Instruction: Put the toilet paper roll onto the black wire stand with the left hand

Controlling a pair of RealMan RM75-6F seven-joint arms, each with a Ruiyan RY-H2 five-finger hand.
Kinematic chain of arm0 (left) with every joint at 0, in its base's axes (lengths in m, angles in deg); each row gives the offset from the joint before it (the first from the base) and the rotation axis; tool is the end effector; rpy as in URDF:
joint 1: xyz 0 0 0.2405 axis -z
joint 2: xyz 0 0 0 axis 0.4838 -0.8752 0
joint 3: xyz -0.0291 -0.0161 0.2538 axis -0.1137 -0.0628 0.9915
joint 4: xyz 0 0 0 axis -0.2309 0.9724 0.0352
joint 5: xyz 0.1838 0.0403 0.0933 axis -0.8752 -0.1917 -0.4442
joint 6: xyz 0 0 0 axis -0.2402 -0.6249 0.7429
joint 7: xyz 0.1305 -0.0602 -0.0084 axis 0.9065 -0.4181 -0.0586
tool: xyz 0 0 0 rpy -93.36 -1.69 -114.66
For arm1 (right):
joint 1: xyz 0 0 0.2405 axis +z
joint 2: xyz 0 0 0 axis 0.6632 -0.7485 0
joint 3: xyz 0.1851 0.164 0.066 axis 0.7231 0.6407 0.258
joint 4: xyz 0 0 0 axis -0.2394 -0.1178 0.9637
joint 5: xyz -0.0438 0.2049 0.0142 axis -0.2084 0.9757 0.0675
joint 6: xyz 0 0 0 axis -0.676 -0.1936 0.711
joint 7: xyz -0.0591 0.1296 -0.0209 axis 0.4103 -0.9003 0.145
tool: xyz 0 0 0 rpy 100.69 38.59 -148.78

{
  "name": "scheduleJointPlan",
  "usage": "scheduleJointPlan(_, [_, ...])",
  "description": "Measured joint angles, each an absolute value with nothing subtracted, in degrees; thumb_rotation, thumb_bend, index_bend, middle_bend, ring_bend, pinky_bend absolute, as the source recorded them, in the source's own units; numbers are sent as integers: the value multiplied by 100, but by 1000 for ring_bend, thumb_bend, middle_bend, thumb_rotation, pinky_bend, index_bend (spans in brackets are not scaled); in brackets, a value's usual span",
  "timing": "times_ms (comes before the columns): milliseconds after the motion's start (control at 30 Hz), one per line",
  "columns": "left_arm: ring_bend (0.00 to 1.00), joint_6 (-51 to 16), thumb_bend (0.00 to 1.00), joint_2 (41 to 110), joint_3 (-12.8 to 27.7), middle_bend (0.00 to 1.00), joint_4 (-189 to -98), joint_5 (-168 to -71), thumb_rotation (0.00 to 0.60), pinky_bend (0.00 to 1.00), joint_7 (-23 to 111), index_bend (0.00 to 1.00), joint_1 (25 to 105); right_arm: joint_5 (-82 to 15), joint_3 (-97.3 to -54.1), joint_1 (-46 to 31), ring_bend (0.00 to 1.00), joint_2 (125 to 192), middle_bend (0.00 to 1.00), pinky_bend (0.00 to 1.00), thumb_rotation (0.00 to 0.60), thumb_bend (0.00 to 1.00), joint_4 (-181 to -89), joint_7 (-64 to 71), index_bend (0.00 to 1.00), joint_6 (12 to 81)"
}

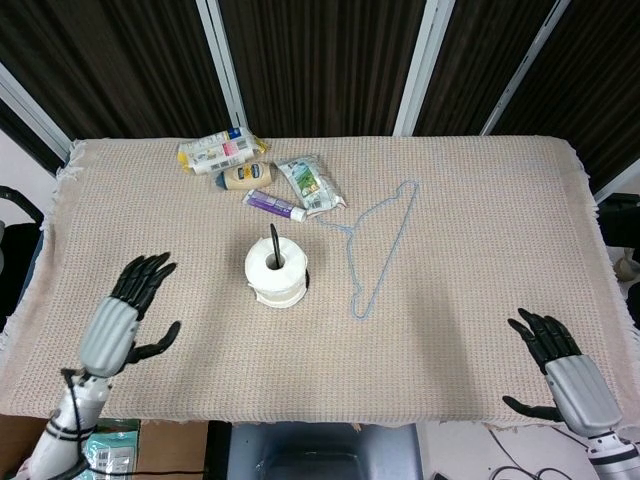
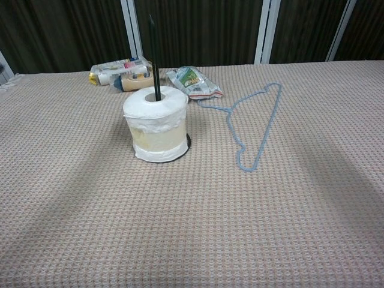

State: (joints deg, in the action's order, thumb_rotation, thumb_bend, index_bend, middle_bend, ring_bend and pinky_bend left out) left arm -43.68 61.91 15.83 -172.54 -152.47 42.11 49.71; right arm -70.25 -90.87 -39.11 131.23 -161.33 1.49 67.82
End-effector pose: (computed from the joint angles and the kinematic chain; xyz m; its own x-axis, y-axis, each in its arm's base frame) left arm -0.1938 0.2266 0.1219 0.1198 -0.0461 0.9917 0.8989 -0.4190 -0.1280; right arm -0.2778 -0.1344 0.1598 0.3476 -0.1602 0.9239 -0.9302 -0.1831 0.3182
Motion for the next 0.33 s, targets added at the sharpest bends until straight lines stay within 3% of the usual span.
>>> scheduleJointPlan(167, [0,-4985,379,6382,1910,3,-15943,-15314,600,15,4296,0,4217,-6966,-9076,-3845,0,13257,0,0,600,180,-16160,454,0,6585])
scheduleJointPlan(333, [0,-5335,367,6624,2051,0,-14964,-15392,600,0,5329,0,3700,-6831,-9055,-3788,0,13403,0,0,600,180,-16192,758,0,6379])
